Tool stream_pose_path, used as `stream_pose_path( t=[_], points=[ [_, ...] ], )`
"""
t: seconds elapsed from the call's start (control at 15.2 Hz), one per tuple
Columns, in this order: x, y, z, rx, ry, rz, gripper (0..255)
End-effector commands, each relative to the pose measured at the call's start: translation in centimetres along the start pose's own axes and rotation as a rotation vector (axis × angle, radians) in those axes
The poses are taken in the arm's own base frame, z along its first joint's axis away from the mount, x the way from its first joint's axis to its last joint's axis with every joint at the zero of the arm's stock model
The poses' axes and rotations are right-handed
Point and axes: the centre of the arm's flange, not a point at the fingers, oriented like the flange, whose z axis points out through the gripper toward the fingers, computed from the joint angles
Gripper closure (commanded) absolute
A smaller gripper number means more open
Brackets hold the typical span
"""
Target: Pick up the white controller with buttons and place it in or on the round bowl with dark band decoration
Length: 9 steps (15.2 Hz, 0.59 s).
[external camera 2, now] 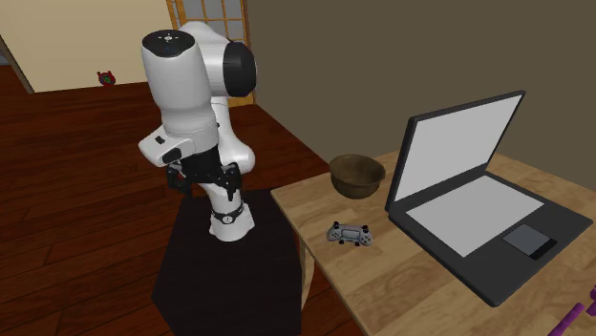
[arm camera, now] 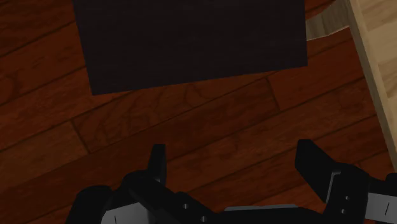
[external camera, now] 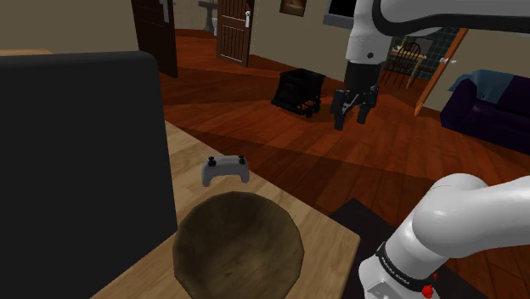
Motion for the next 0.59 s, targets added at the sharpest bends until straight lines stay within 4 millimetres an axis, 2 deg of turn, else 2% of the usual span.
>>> stream_pose_path(
  t=[0.0,0.53],
  points=[
    [0.0,0.0,0.0,0.0,0.0,0.0,0],
    [4.9,-9.1,0.8,0.006,0.012,-0.231,0]
  ],
)
